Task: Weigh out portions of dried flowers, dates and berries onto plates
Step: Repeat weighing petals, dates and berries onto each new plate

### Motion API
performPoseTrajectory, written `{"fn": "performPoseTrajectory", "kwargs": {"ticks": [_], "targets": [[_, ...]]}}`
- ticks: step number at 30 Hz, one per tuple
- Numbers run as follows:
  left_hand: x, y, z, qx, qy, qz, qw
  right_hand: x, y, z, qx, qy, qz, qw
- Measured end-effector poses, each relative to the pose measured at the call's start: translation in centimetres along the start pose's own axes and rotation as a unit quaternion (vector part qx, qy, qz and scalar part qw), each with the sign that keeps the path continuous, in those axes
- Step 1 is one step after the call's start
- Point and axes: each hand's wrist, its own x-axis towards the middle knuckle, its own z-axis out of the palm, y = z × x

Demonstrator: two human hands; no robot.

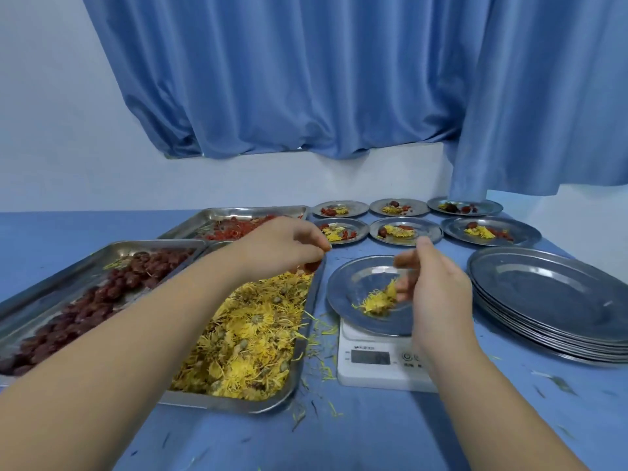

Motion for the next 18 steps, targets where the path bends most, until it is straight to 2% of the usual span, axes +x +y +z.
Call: {"fn": "performPoseTrajectory", "kwargs": {"ticks": [4, 12, 18], "targets": [[2.2, 2.2, 3.7, 0.053, -0.035, -0.006, 0.998, 0.8, -0.6, -0.8, 0.077, 0.031, 0.033, 0.996], [4.3, 2.7, 7.2, 0.129, -0.074, -0.033, 0.988, 1.2, -0.6, -0.9, 0.090, 0.006, 0.071, 0.993], [4.7, 2.3, 6.7, 0.134, -0.054, -0.018, 0.989, 1.1, 0.0, -0.1, 0.105, -0.014, 0.087, 0.991]]}}
